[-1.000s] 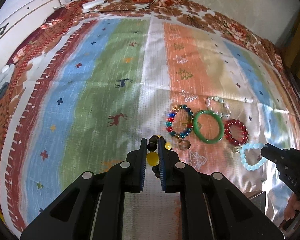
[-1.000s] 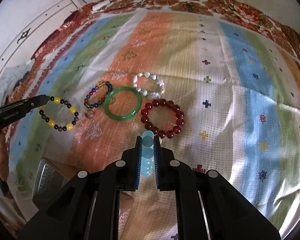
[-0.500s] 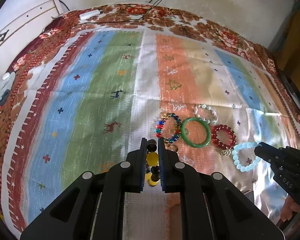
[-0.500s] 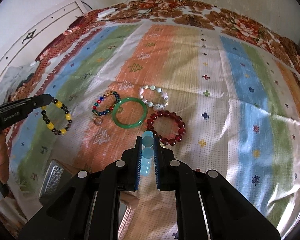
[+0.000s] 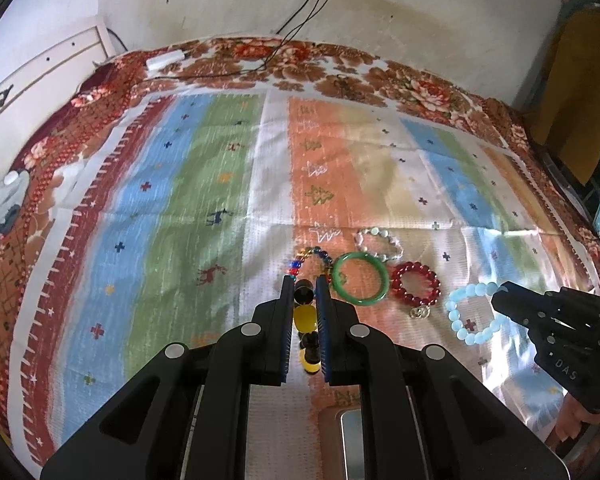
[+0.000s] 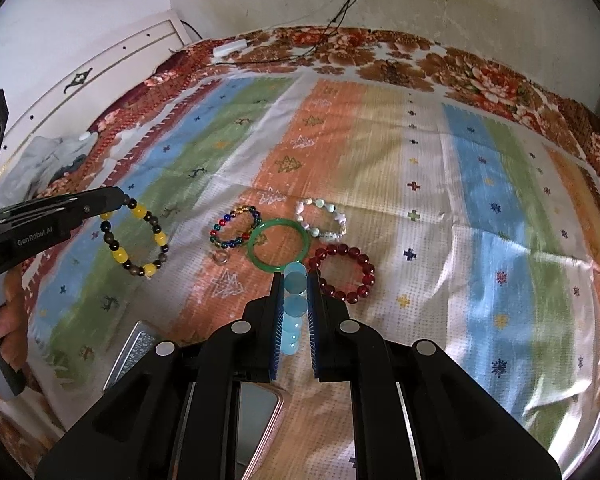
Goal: Organize jewelry
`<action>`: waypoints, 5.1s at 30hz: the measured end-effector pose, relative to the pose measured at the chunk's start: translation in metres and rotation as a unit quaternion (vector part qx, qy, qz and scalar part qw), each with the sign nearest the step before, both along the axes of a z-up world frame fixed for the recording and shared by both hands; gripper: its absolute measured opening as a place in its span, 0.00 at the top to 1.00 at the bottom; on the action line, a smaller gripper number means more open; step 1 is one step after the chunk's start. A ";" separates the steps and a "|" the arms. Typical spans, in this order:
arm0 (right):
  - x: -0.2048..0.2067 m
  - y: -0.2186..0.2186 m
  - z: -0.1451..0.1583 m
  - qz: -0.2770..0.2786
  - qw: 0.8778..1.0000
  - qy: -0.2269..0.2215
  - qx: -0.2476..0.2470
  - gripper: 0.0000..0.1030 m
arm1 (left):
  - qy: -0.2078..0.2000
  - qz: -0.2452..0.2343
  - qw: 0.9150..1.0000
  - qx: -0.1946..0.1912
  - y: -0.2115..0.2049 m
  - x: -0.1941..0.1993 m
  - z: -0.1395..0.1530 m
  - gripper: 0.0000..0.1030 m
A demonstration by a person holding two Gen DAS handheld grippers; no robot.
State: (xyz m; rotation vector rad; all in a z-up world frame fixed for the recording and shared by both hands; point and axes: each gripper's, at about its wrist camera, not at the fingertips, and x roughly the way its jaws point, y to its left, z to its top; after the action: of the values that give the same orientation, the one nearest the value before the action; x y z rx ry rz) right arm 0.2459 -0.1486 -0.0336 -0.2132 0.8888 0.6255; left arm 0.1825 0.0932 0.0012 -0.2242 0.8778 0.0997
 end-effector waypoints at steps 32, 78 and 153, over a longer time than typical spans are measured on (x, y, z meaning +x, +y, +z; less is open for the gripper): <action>-0.069 -0.011 0.023 0.039 0.998 -0.030 0.029 0.88 | -0.073 -0.089 0.993 0.016 -0.077 -0.083 0.032 0.90; -0.022 -0.029 0.003 -0.014 0.999 0.018 0.033 0.51 | 0.008 -0.034 0.999 0.030 -0.034 -0.035 -0.004 0.45; 0.090 0.026 -0.121 -0.035 0.976 0.200 -0.081 0.71 | 0.209 -0.085 0.973 0.042 -0.031 0.096 -0.132 0.79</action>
State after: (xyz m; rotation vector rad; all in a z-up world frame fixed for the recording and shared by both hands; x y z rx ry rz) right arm 0.3359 -0.1226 -0.1543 -0.2042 1.3327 0.5378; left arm 0.2788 0.0626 -0.1306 -0.0472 1.3064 0.0231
